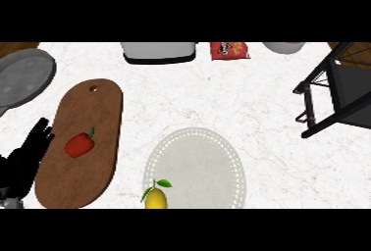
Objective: Pick the pear from the placemat and place it in the tiered shelf
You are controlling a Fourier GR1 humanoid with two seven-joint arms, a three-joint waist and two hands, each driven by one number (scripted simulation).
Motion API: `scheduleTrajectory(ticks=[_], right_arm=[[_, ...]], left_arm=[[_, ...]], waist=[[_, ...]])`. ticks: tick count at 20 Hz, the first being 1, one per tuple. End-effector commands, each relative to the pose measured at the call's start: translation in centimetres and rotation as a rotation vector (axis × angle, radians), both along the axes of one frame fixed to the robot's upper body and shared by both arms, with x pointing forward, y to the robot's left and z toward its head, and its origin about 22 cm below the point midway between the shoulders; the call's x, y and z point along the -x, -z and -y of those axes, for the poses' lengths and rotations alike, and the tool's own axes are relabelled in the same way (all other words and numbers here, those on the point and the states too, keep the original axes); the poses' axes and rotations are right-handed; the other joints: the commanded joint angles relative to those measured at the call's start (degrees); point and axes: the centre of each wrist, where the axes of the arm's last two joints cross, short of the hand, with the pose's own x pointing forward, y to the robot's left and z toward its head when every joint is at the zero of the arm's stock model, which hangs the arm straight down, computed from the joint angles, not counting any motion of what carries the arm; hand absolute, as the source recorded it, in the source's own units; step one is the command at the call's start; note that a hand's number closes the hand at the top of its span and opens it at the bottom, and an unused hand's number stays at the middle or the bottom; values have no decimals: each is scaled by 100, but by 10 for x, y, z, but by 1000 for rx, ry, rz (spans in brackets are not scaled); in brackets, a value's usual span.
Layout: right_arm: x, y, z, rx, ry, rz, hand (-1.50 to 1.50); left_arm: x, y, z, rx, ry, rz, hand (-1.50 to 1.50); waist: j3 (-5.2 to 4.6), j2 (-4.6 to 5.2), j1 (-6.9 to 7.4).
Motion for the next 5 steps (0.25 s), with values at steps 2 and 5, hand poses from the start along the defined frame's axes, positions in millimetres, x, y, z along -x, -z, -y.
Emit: scheduleTrajectory(ticks=[2, 5], right_arm=[[40, -12, 6, 10, -5, -28, -150], [50, -17, 6, 16, -29, -41, -150]], left_arm=[[12, -1, -5, 9, -32, 12, 0], [21, -6, -21, -5, -52, -14, 0]], waist=[[21, -41, -132], [31, -75, -230]])
